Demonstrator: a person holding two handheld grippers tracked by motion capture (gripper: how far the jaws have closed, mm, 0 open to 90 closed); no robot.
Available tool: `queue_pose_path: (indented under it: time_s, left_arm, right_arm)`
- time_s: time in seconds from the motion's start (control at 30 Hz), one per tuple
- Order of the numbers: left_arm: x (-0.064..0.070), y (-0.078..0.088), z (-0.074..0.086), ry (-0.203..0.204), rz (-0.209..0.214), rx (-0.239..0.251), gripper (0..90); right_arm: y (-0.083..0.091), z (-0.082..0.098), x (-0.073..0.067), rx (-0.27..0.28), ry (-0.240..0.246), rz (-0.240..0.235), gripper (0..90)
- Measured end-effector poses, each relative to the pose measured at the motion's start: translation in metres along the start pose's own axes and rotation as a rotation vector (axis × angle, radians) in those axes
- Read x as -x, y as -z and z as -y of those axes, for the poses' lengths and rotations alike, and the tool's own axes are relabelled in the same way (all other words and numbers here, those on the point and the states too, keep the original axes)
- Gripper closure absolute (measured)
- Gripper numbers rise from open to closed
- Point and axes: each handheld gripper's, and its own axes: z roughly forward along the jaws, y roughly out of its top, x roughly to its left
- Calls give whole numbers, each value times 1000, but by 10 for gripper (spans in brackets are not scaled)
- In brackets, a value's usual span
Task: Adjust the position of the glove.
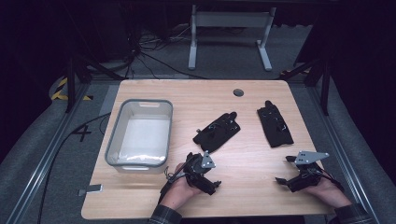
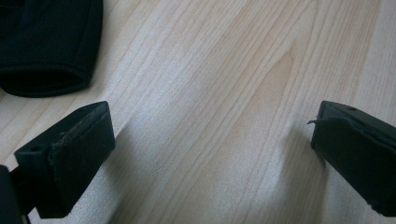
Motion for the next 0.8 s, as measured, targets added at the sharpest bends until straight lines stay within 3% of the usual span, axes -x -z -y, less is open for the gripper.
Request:
queue_pose_path:
  time_s: [0.2,0.27,0.43,0.53,0.57,0.6,0.67,0.8]
  left_arm:
    - [-1,0,-1,-4,-2,0,0]
    - [-1,0,-1,-4,-2,0,0]
    - [-1,-1,-1,-7,-2,0,0]
    - [-1,0,-1,-5,-2,0,0]
    - [-1,0,-1,-5,-2,0,0]
    - [-1,0,-1,-5,-2,0,0]
    - [-1,0,-1,-5,-2,0,0]
    - [-1,0,-1,-6,-1,0,0]
  right_arm:
    - [1,-1,1,-13,5,-11,43]
    - [5,-3,3,-19,9,-13,190]
    - [11,-9,9,4,17,6,383]
    - [15,-17,15,36,5,11,559]
    - [17,-21,20,48,-2,7,662]
    - [17,-21,20,48,-2,7,662]
    - [16,-25,26,47,-6,10,774]
    - [13,-33,38,43,-21,11,897]
